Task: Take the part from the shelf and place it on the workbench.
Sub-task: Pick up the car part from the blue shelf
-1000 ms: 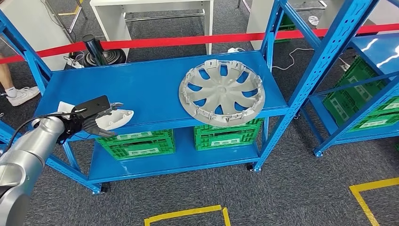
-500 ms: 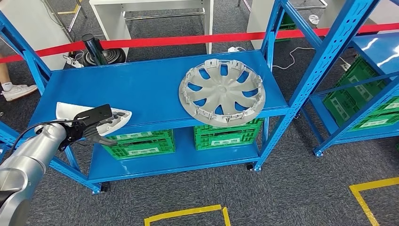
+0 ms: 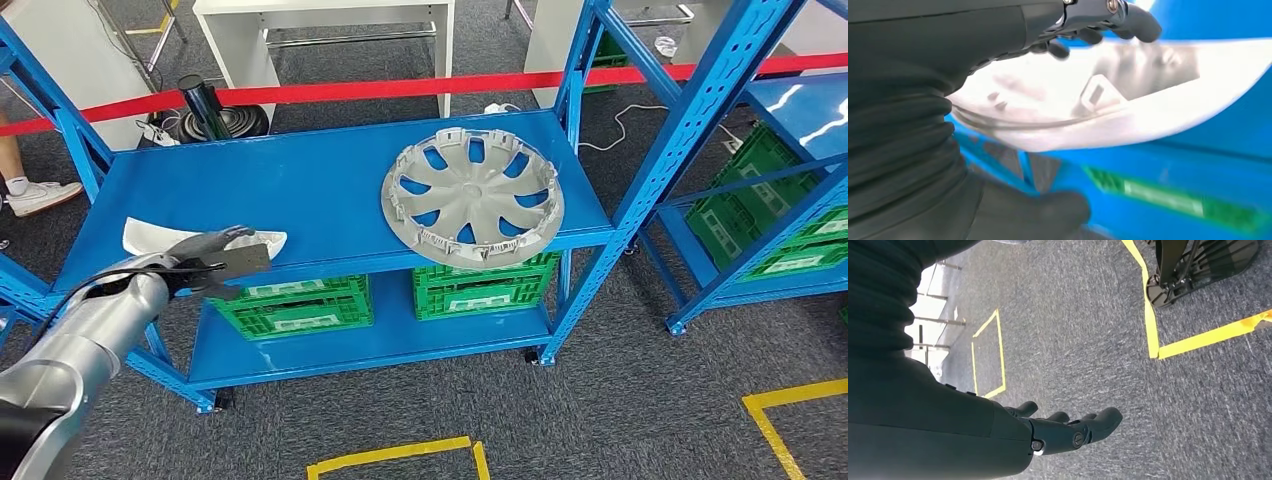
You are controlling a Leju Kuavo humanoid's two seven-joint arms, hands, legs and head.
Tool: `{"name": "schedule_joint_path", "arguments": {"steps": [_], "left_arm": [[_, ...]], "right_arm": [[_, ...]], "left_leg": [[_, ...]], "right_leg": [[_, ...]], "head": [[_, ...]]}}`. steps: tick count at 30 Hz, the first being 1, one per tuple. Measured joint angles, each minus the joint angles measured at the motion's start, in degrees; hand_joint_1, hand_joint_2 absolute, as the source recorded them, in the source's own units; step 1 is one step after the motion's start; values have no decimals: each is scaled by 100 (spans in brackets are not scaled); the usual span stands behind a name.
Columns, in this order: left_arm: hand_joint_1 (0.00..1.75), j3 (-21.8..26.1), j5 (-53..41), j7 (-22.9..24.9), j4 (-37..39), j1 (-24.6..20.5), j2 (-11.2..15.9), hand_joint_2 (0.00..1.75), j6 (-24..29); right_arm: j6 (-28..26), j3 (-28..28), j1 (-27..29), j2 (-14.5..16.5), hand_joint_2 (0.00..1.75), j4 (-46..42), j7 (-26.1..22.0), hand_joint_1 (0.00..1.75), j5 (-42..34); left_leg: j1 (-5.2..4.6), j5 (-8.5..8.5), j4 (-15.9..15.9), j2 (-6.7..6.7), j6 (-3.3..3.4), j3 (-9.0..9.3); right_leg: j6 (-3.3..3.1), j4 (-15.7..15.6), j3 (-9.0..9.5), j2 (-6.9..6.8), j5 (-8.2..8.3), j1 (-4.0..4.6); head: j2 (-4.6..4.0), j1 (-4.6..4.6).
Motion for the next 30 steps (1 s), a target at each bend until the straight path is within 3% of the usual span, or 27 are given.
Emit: {"name": "schedule_joint_path", "arguments": {"steps": [5, 17, 24, 30], "left_arm": [[175, -161, -6, -32, -25, 154, -39, 175, 584], [175, -211, 58, -174, -72, 210, 30, 175, 813], [175, -239, 89, -359, -81, 194, 50, 175, 635], [175, -363, -5, -523, -110, 230, 50, 175, 914]], "right_arm": [[2, 1, -13, 0, 175, 0, 34, 0, 73], [22, 1, -18, 1, 175, 0, 3, 0, 118], [45, 1, -19, 2, 175, 0, 5, 0, 139], [50, 1, -18, 2, 175, 0, -3, 0, 160]], "left_leg": [[0, -1, 0, 5, 1, 14], [0, -1, 0, 3, 0, 54], [0, -1, 0, 2, 1, 70], [0, -1, 0, 1, 1, 72]], "right_leg": [[0, 0, 11, 6, 0, 0], [0, 0, 52, -1, -1, 2], [0, 0, 69, -1, -1, 1], [1, 0, 71, -1, -1, 1]], "head": [[-1, 0], [0, 0], [-1, 0], [0, 0]]}}
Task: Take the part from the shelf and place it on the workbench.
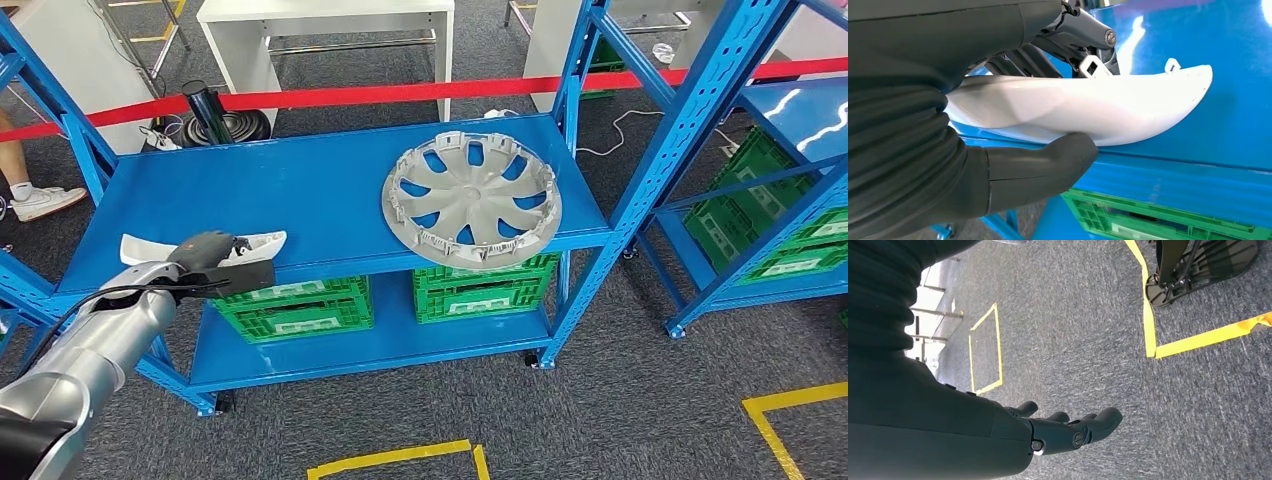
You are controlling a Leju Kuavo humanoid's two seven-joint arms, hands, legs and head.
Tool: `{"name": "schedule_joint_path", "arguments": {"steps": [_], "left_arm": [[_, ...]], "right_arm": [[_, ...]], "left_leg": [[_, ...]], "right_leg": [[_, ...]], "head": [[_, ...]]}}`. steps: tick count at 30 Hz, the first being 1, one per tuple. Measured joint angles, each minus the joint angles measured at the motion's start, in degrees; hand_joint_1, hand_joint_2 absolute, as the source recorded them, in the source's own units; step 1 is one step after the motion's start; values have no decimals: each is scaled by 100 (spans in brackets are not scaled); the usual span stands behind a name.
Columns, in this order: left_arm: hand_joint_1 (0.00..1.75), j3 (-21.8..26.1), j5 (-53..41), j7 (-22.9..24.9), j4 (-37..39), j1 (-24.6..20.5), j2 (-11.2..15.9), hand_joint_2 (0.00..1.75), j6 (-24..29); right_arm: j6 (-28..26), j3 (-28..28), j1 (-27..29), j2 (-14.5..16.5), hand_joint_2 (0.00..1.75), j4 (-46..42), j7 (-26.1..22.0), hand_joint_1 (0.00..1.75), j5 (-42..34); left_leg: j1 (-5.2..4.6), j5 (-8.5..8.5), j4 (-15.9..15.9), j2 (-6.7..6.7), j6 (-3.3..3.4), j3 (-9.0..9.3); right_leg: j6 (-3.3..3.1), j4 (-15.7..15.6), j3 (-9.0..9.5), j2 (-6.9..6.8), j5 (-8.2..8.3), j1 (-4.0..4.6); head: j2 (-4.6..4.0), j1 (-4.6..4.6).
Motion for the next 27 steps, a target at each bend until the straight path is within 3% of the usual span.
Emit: {"name": "schedule_joint_path", "arguments": {"steps": [4, 7, 13, 16, 22, 27], "left_arm": [[175, 3, 320, -187, -34, 86, -26, 175, 285], [175, 98, 865, -387, -72, 128, -86, 175, 186], [175, 710, 2683, -1150, -506, 159, -316, 175, -1130], [175, 1048, 3920, -979, -1184, 323, -479, 175, -1676], [175, 1089, 5320, -514, -3211, 947, -582, 175, -1364], [175, 1062, 5650, -353, -4584, 1440, -572, 175, -1252]], "right_arm": [[-4, 0, 0, 0, 175, 0, -25, 0, -3], [-7, 0, 1, 0, 175, 0, -54, 0, -15], [-36, -6, 2, 0, 175, 0, -75, 0, -96], [-94, -31, 2, 0, 175, 0, -74, 0, -171], [-190, -138, 15, 2, 175, 0, -8, 0, -286], [-195, -202, 19, 4, 175, 0, 7, 0, -297]], "left_leg": [[0, 0, 0, 0, 0, 0], [0, 0, 0, -2, 0, 0], [-1, 1, 1, -19, 2, 1], [-2, 1, 2, -20, 2, 1], [-3, -3, 4, 0, 6, 0], [-3, -7, 3, -2, 9, -1]], "right_leg": [[0, 0, 0, 0, 0, 0], [0, 0, 0, -1, 0, -1], [2, -1, 6, -22, -1, -2], [4, -1, 8, -23, -1, -3], [9, -1, 0, -1, 3, -4], [6, -1, -1, -3, -4, -3]], "head": [[-2, 0], [0, 0], [-1, -1], [0, -1], [0, -1], [-1, -1]]}}
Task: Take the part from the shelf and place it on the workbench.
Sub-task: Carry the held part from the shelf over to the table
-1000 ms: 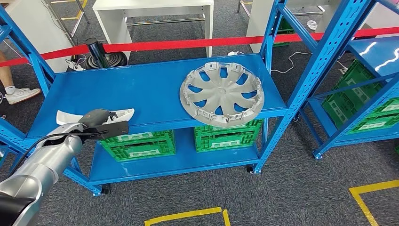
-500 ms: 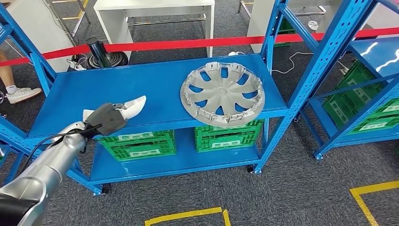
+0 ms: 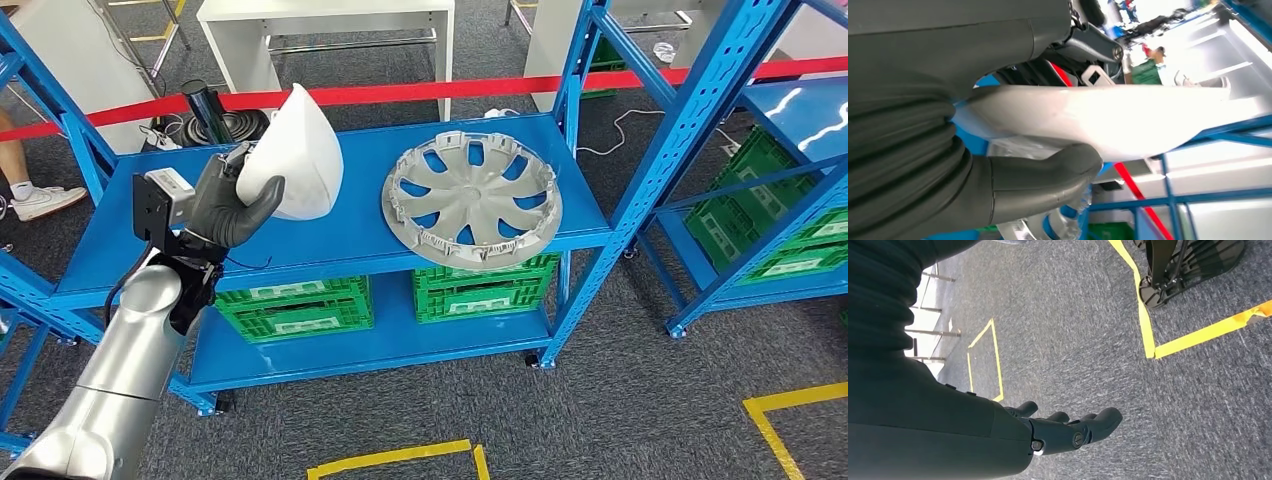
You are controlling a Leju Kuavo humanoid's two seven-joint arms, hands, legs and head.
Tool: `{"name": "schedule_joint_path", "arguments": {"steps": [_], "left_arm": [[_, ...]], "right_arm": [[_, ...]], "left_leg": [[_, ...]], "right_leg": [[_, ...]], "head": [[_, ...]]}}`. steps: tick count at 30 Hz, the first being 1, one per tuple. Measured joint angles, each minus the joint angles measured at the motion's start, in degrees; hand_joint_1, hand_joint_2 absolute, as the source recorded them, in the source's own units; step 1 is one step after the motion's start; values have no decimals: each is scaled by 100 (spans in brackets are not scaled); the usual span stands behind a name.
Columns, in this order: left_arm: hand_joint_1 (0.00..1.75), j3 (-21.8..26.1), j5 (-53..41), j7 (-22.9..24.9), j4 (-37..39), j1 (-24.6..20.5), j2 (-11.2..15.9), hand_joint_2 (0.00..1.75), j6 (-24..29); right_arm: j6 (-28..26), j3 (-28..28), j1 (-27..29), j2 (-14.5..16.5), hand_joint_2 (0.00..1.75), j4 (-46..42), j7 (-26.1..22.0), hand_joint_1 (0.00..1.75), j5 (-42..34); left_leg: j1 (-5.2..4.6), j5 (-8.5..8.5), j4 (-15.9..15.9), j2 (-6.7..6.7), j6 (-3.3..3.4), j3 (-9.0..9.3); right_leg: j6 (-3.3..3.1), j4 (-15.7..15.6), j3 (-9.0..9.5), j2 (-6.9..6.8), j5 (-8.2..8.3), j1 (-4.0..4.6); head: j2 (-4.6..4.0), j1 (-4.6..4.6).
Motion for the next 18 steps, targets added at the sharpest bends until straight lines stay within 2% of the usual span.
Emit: {"name": "schedule_joint_path", "arguments": {"steps": [8, 11, 15, 18], "left_arm": [[175, -53, 199, 7, -789, 292, 43, 175, -34], [175, -62, 473, 82, -1129, 514, 45, 175, -73], [175, -111, -202, 106, -1682, 884, 43, 175, 727], [175, -177, -755, 41, -2181, 1248, 56, 175, 1190]], "right_arm": [[-1, -29, 1, 1, 175, 0, -3, 0, -15], [-5, -58, 4, 9, 175, 0, -29, 0, -48], [-22, -119, 4, 33, 175, 0, -102, 0, -104], [-20, -143, 10, 49, 175, 0, -80, 0, -95]], "left_leg": [[0, -1, 0, 2, 1, 0], [-20, -17, 17, 2, 23, -2], [-43, -51, 43, 5, 71, -4], [-38, -31, 8, 14, 126, 23]], "right_leg": [[0, 0, 1, -2, 0, 0], [17, -8, 5, -1, -1, -10], [53, -11, 18, 0, -17, -25], [109, -10, 42, 0, -29, -43]], "head": [[1, 1], [1, -1], [1, -2], [0, -2]]}}
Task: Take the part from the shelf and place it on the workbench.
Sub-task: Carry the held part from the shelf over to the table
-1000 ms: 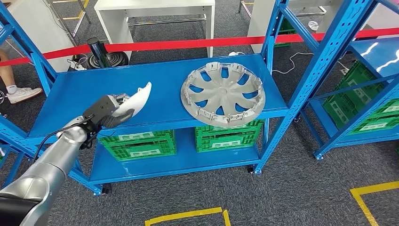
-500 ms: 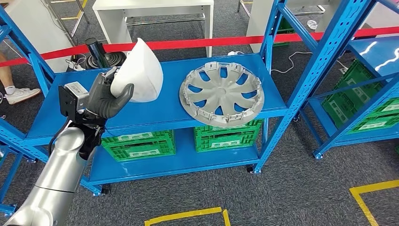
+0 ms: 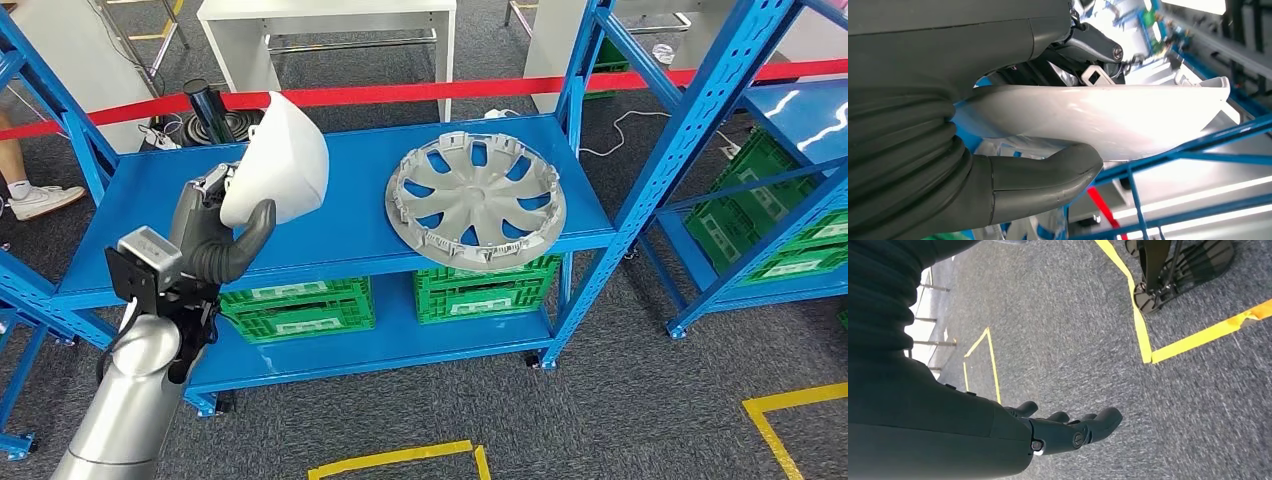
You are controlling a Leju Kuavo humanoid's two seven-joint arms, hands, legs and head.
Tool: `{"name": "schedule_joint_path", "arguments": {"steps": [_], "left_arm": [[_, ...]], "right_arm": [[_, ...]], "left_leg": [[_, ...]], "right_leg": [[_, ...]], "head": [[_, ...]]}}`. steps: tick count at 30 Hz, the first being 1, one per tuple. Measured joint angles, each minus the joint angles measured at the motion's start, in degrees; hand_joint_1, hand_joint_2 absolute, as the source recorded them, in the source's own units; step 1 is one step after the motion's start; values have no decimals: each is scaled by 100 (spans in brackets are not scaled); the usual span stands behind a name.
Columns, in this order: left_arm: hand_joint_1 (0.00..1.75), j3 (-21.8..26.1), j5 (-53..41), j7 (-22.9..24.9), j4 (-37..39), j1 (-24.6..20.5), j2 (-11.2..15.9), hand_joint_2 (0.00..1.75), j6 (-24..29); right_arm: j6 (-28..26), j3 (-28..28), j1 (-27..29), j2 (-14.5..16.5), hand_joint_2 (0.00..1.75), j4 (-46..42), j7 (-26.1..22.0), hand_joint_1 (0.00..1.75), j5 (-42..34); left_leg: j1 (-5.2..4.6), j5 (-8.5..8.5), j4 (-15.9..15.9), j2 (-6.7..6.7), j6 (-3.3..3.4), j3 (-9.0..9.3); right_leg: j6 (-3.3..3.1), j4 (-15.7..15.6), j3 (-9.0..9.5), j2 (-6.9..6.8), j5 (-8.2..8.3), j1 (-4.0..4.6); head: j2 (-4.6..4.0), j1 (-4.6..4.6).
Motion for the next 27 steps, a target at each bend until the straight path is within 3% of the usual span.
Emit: {"name": "schedule_joint_path", "arguments": {"steps": [2, 5, 6, 7, 8, 10, 11, 13, 16, 18, 20, 21, 22, 23, 24, 26, 27], "left_arm": [[175, -52, -314, -41, -371, 306, 13, 175, 202], [175, -76, -635, -45, -812, 743, 21, 175, 447], [175, -76, -672, -41, -930, 873, 24, 175, 482], [175, -73, -686, -39, -1034, 994, 26, 175, 494], [175, -68, -691, -42, -1120, 1096, 30, 175, 494], [175, -39, -697, -74, -1268, 1273, 44, 175, 497], [175, -18, -700, -98, -1331, 1353, 60, 175, 498], [175, 23, -701, -149, -1436, 1486, 94, 175, 500], [175, 80, -700, -175, -1535, 1611, 152, 175, 500], [175, 116, -693, -192, -1570, 1675, 195, 175, 497], [175, 142, -668, -225, -1592, 1732, 232, 175, 478], [175, 153, -655, -240, -1597, 1765, 251, 175, 464], [175, 164, -648, -250, -1600, 1801, 268, 175, 452], [175, 173, -645, -257, -1603, 1828, 282, 175, 443], [175, 181, -643, -262, -1609, 1843, 291, 175, 439], [175, 198, -639, -274, -1631, 1845, 303, 175, 434], [175, 208, -636, -280, -1646, 1846, 307, 175, 433]], "right_arm": [[-7, -1, 4, 3, 175, 1, 45, 0, 21], [-14, -1, 16, 8, 175, 2, 78, 0, 71], [-10, -1, 23, 8, 175, 2, 78, 0, 90], [-4, -1, 31, 5, 175, 2, 78, 0, 107], [3, -1, 37, 2, 175, 2, 76, 0, 119], [16, 0, 32, -9, 175, 2, 64, 0, 150], [21, 1, 27, -11, 175, 2, 53, 0, 165], [26, 2, 18, -15, 175, 2, 34, 0, 187], [28, 2, 14, -18, 175, 2, 6, 0, 196], [31, 3, 14, -21, 175, 2, -19, 0, 200], [39, 5, 16, -24, 175, 2, -36, 0, 214], [49, 5, 18, -25, 175, 2, -39, 0, 221], [58, 6, 18, -25, 175, 2, -40, 0, 226], [66, 6, 19, -25, 175, 2, -38, 0, 225], [71, 6, 18, -25, 175, 2, -37, 0, 225], [73, 6, 14, -24, 175, 2, -36, 0, 224], [74, 5, 13, -23, 175, 2, -36, 0, 225]], "left_leg": [[34, 50, -79, 22, 43, 41], [50, 70, -88, 59, 75, 20], [54, 70, -67, 65, 74, -5], [62, 71, -40, 68, 69, -35], [76, 73, -9, 69, 58, -68], [107, 79, 73, 62, 5, -143], [115, 83, 110, 55, -36, -174], [110, 102, 161, 38, -128, -209], [121, 108, 185, 19, -262, -256], [143, -244, 489, 17, -330, -373], [155, -792, 1160, 18, -372, -549], [158, -962, 1481, 19, -385, -600], [158, -1012, 1662, 19, -387, -577], [157, -955, 1647, 18, -379, -454], [155, -830, 1413, 18, -358, -221], [134, -694, 581, 13, -294, 421], [115, -684, 255, 9, -264, 640]], "right_leg": [[44, 171, -47, -10, -167, 2], [105, 1147, -452, -21, -750, -9], [121, 1434, -568, -21, -851, -17], [136, 1540, -595, -22, -845, -25], [149, 1421, -509, -24, -738, -34], [165, 721, -94, -25, -451, -52], [141, 438, 64, -12, -329, -47], [44, 209, 165, 21, -278, -28], [-124, 194, 81, 14, -198, -32], [-210, 171, -10, -12, -87, -45], [-238, 171, -140, -22, 19, -40], [-238, 173, -213, -24, 73, -36], [-234, 175, -286, -25, 127, -32], [-226, 177, -356, -26, 180, -28], [-215, 178, -419, -26, 233, -25], [-177, 182, -508, -25, 332, -18], [-147, 173, -524, -23, 379, -17]], "head": [[0, 8], [1, 22], [1, 23], [1, 22], [1, 23], [1, 25], [1, 27], [0, 25], [-1, 21], [0, 10], [1, 1], [1, 0], [1, 0], [1, 0], [1, 0], [1, 1], [0, 2]]}}
